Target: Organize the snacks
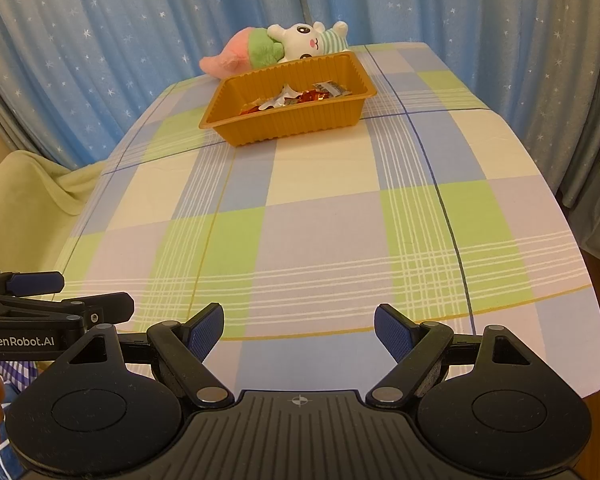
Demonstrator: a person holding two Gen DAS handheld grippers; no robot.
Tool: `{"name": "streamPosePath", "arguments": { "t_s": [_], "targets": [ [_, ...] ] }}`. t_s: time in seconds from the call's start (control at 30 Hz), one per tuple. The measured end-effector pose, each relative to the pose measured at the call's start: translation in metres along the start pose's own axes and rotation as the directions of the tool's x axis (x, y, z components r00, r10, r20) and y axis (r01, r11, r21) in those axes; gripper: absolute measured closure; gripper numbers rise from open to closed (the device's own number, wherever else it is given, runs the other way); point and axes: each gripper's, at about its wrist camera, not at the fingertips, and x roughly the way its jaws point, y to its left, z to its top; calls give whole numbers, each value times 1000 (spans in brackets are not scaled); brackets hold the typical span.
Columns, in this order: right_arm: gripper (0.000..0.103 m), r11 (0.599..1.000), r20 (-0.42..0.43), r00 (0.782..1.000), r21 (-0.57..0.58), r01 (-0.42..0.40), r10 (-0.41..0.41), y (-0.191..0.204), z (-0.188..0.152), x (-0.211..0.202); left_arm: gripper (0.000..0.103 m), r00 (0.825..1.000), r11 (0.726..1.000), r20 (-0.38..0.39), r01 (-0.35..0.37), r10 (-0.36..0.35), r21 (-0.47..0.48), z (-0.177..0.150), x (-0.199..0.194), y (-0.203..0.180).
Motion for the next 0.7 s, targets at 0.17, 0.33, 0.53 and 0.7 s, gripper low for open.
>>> {"name": "streamPosePath", "arguments": {
  "t_s": [0.17,0.33,0.53,0.7],
  "targets": [
    [21,1000,-3,1000,0,-2,2,0,1,3,4,1000,1000,-1,-2,2,-1,1,2,1],
    [21,1000,-6,1000,-1,-3,3,1,3,4,4,1000,1000,-2,-3,3,-5,3,5,4],
    [21,1000,-13,1000,-4,-6,6,2,7,7,4,1000,1000,-5,-6,6,-10,7,9,5],
    [21,1000,-16,1000,-4,-8,8,2,8,8,4,1000,1000,-6,-6,6,-10,7,9,5]
  ]
}}
